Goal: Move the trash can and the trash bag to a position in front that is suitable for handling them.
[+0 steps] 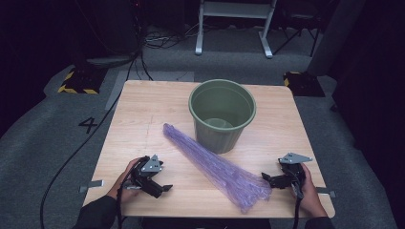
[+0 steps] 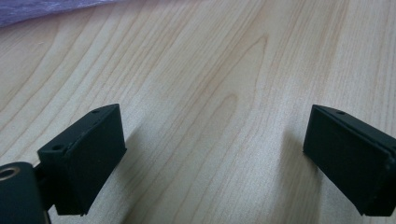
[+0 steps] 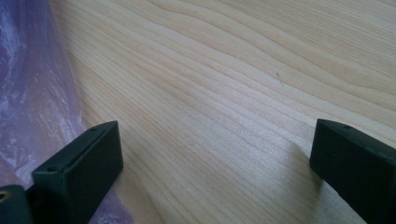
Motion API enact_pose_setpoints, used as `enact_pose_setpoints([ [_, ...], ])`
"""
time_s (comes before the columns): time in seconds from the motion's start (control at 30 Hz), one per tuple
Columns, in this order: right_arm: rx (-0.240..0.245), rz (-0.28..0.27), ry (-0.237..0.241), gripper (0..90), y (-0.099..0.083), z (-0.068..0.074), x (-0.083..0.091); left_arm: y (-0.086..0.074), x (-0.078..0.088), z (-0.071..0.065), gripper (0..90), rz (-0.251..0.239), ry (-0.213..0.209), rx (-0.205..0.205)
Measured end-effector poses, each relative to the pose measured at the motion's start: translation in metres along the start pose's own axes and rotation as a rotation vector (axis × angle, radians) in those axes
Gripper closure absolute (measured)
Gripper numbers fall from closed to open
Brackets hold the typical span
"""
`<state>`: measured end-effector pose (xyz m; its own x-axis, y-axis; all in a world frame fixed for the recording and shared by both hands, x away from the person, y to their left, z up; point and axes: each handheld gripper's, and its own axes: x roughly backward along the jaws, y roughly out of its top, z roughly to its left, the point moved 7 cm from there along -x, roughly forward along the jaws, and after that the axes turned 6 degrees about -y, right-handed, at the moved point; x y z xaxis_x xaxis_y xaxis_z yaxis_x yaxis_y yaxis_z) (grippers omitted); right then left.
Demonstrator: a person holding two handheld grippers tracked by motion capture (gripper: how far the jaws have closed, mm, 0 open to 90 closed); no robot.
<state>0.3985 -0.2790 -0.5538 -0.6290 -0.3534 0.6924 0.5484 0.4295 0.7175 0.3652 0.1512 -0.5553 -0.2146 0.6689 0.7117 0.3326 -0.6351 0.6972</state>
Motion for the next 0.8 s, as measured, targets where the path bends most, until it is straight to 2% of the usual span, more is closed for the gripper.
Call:
enact_pose_setpoints([
  [0.27, 0.006, -0.001, 0.004, 2.3, -0.001, -0.001, 0.001, -0.003, 0.003, -0.002, 4.9, 0.003, -0.006, -0.008],
  [0.5, 0.005, 0.002, 0.001, 4.2, 0.000, -0.003, 0.000, -0.010, 0.009, -0.006, 5.3, 0.005, -0.030, -0.036],
  [0.63, -0.027, -0.013, -0.030, 15.8, 0.001, -0.008, 0.003, -0.010, 0.009, -0.006, 5.2, 0.006, -0.036, -0.042],
  [0.7, -0.051, -0.011, -0.048, 15.9, 0.001, -0.012, 0.003, -0.010, 0.009, -0.006, 5.1, 0.006, -0.037, -0.043],
  [0.8, -0.063, -0.009, -0.047, 15.9, 0.001, -0.013, 0.004, -0.010, 0.009, -0.006, 4.6, 0.011, -0.034, -0.042],
])
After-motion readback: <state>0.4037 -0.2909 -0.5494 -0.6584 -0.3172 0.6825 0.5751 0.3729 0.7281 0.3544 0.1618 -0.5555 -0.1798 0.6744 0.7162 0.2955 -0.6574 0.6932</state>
